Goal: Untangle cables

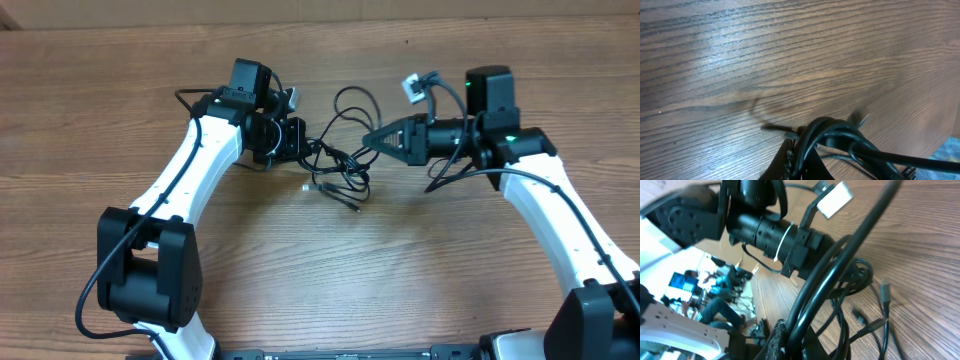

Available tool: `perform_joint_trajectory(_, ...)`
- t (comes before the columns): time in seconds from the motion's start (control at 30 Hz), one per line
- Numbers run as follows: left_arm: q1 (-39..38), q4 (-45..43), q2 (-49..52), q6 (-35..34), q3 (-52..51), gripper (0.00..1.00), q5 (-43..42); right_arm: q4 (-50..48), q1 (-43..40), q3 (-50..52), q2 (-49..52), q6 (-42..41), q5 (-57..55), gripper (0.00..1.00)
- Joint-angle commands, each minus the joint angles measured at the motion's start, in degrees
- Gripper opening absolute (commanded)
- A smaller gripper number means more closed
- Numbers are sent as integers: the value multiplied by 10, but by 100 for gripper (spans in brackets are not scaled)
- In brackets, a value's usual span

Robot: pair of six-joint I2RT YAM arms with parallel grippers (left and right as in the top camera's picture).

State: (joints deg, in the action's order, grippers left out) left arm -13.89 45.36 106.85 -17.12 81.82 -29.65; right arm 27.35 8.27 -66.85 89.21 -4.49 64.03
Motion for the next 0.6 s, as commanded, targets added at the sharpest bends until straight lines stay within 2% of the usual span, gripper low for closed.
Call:
perform_joint_trajectory(0.0,12,1,16,32,-15,4,76,2,-31,-9,-30,-17,59,4)
perform_joint_trajectory(0.2,18,2,16,35,-15,4,78,51,-72,-9,-30,-18,-10,4)
perform_joint_trajectory(0.57,20,1,16,45,-15,4,78,167,-128,-9,-29,-17,-231,4)
